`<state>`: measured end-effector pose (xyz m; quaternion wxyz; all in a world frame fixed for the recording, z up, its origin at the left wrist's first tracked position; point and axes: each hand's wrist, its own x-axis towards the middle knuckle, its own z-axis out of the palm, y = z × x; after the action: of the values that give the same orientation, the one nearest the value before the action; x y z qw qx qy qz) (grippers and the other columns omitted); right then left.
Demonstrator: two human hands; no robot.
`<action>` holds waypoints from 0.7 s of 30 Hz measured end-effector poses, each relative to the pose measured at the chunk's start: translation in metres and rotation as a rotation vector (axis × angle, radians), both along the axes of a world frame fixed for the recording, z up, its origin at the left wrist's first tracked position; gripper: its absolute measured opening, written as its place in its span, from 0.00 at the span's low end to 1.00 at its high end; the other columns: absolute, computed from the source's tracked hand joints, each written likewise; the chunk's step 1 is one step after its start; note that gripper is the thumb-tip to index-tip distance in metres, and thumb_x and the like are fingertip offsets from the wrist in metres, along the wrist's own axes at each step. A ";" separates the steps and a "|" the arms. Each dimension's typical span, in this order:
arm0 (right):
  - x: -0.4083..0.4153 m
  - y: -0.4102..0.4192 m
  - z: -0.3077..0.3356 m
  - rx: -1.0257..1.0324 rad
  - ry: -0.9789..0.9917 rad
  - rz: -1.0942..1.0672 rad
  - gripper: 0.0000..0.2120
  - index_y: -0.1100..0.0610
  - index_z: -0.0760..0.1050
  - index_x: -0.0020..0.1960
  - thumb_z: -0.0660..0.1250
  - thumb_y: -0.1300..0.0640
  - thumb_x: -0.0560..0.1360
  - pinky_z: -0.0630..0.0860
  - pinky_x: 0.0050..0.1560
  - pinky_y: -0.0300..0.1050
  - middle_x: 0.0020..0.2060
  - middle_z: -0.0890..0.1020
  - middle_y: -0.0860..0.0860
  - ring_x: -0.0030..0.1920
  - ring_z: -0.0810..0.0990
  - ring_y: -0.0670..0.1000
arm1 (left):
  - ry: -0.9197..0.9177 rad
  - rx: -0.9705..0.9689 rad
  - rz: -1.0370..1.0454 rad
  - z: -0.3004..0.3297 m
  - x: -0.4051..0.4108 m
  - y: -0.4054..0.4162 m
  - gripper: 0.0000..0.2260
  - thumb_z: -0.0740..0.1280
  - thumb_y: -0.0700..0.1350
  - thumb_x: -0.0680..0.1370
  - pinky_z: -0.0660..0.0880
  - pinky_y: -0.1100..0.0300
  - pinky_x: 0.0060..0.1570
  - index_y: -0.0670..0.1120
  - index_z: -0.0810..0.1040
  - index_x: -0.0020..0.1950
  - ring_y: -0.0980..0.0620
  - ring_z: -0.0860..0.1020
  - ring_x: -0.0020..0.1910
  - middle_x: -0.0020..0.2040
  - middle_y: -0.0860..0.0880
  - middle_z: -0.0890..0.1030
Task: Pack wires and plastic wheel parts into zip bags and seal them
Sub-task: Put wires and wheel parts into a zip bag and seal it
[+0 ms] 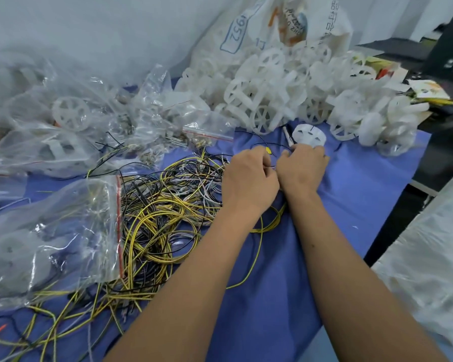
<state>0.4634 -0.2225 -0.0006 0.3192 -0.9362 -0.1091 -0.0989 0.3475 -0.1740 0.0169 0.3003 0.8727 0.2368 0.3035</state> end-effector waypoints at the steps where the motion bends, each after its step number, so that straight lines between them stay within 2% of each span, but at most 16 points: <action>1: -0.001 -0.001 0.001 0.061 -0.006 0.006 0.15 0.59 0.79 0.64 0.63 0.53 0.82 0.69 0.59 0.48 0.65 0.74 0.62 0.66 0.69 0.61 | -0.002 -0.004 0.003 0.001 -0.001 0.000 0.03 0.67 0.40 0.75 0.76 0.46 0.48 0.45 0.80 0.46 0.44 0.80 0.47 0.44 0.47 0.83; 4: -0.005 -0.005 0.005 0.251 -0.044 0.025 0.15 0.56 0.79 0.66 0.62 0.56 0.82 0.71 0.60 0.47 0.63 0.76 0.60 0.64 0.73 0.56 | -0.029 -0.005 0.022 0.006 -0.008 0.003 0.03 0.67 0.39 0.75 0.77 0.47 0.48 0.45 0.80 0.47 0.44 0.80 0.46 0.43 0.48 0.83; 6: -0.007 -0.006 0.008 0.297 -0.094 0.040 0.16 0.56 0.78 0.67 0.62 0.58 0.82 0.70 0.59 0.44 0.62 0.77 0.59 0.62 0.74 0.55 | -0.050 0.003 0.035 0.010 -0.014 0.006 0.03 0.68 0.40 0.75 0.78 0.48 0.48 0.46 0.80 0.47 0.45 0.80 0.45 0.44 0.48 0.83; 9: -0.015 -0.006 0.009 0.351 -0.163 0.076 0.16 0.55 0.77 0.68 0.63 0.59 0.81 0.66 0.54 0.36 0.59 0.77 0.60 0.57 0.77 0.55 | -0.089 0.004 0.072 0.017 -0.029 0.012 0.03 0.68 0.41 0.76 0.78 0.50 0.46 0.47 0.80 0.47 0.48 0.80 0.43 0.43 0.51 0.83; 11: -0.022 -0.005 0.013 0.367 -0.219 0.116 0.15 0.55 0.79 0.66 0.64 0.59 0.81 0.64 0.50 0.32 0.55 0.79 0.59 0.50 0.77 0.52 | -0.117 0.018 0.089 0.022 -0.041 0.016 0.03 0.68 0.41 0.75 0.78 0.51 0.46 0.47 0.81 0.47 0.49 0.80 0.41 0.42 0.52 0.83; 13: -0.033 -0.001 0.021 0.381 -0.285 0.171 0.13 0.55 0.80 0.62 0.65 0.58 0.79 0.67 0.49 0.36 0.48 0.81 0.58 0.46 0.76 0.50 | -0.156 0.031 0.113 0.027 -0.057 0.020 0.03 0.68 0.40 0.75 0.78 0.51 0.44 0.47 0.81 0.46 0.49 0.80 0.40 0.41 0.52 0.83; 15: -0.049 0.006 0.030 0.447 -0.335 0.234 0.10 0.56 0.81 0.57 0.66 0.58 0.78 0.74 0.49 0.45 0.41 0.83 0.53 0.43 0.79 0.52 | -0.233 0.020 0.166 0.031 -0.078 0.025 0.03 0.69 0.40 0.74 0.78 0.52 0.43 0.48 0.80 0.44 0.50 0.80 0.39 0.39 0.53 0.82; 16: -0.058 0.010 0.034 0.503 -0.340 0.260 0.08 0.56 0.81 0.55 0.66 0.57 0.78 0.75 0.47 0.45 0.37 0.82 0.50 0.40 0.80 0.48 | -0.271 0.039 0.211 0.032 -0.089 0.028 0.03 0.69 0.41 0.74 0.77 0.53 0.43 0.49 0.80 0.44 0.51 0.79 0.39 0.39 0.54 0.81; 18: -0.078 0.022 0.039 0.614 -0.300 0.310 0.05 0.55 0.81 0.51 0.68 0.55 0.77 0.73 0.41 0.37 0.31 0.78 0.43 0.35 0.77 0.41 | -0.294 0.160 0.338 0.031 -0.114 0.035 0.04 0.71 0.42 0.73 0.72 0.57 0.45 0.49 0.79 0.45 0.50 0.77 0.44 0.42 0.53 0.81; 19: -0.089 0.031 0.041 0.672 -0.229 0.339 0.05 0.55 0.80 0.49 0.68 0.55 0.77 0.74 0.40 0.37 0.31 0.79 0.43 0.33 0.77 0.40 | -0.268 0.234 0.409 0.029 -0.128 0.040 0.05 0.72 0.43 0.72 0.69 0.58 0.47 0.49 0.79 0.47 0.48 0.76 0.48 0.44 0.52 0.80; 21: -0.112 0.048 0.045 0.857 0.047 0.396 0.05 0.56 0.79 0.46 0.68 0.55 0.78 0.77 0.37 0.45 0.33 0.82 0.50 0.32 0.78 0.45 | -0.147 0.360 0.530 0.024 -0.151 0.049 0.11 0.74 0.43 0.71 0.66 0.59 0.51 0.48 0.79 0.52 0.45 0.73 0.54 0.51 0.48 0.78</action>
<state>0.3518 -0.1742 0.0448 0.6919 -0.6833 -0.2276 -0.0510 0.1963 -0.1251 0.0406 0.0680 0.7956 0.3759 0.4703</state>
